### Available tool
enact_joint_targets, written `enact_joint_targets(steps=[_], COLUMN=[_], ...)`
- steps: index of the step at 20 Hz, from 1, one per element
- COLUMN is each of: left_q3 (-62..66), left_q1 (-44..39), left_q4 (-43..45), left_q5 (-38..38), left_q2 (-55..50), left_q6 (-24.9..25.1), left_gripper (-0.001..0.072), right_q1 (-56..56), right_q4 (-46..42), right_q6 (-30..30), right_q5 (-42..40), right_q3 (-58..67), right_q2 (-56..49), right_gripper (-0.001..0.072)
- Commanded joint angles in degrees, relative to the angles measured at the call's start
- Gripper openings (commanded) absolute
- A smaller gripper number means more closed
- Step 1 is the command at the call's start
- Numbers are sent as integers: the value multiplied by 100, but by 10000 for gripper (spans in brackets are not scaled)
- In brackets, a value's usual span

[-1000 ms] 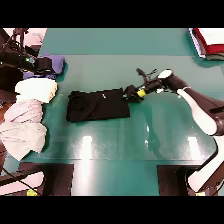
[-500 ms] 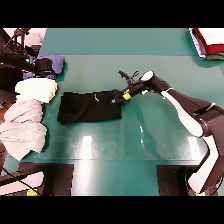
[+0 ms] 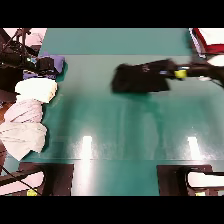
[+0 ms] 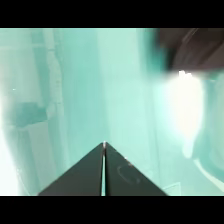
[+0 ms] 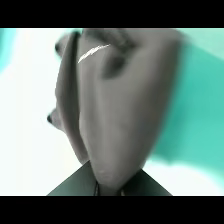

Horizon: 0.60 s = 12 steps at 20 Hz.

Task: Fold the shirts.

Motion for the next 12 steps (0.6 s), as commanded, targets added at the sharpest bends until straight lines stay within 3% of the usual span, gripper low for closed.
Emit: enact_joint_targets(steps=[1,7,12], left_q3=[-2,-2,-2], left_q1=[-2,-149,-577], left_q4=[-61,-302,-295], left_q5=[4,234,621], left_q2=[2,0,0], left_q6=[-7,-46,-37], left_gripper=[25,25,25], right_q1=[-1937,-4970,-5825], right_q4=[-459,-516,-807], right_q6=[170,195,199], right_q5=[-369,-1095,-826], right_q3=[-1014,-2625,-3010], right_q2=[1025,2092,2098], right_gripper=[11,11,11])
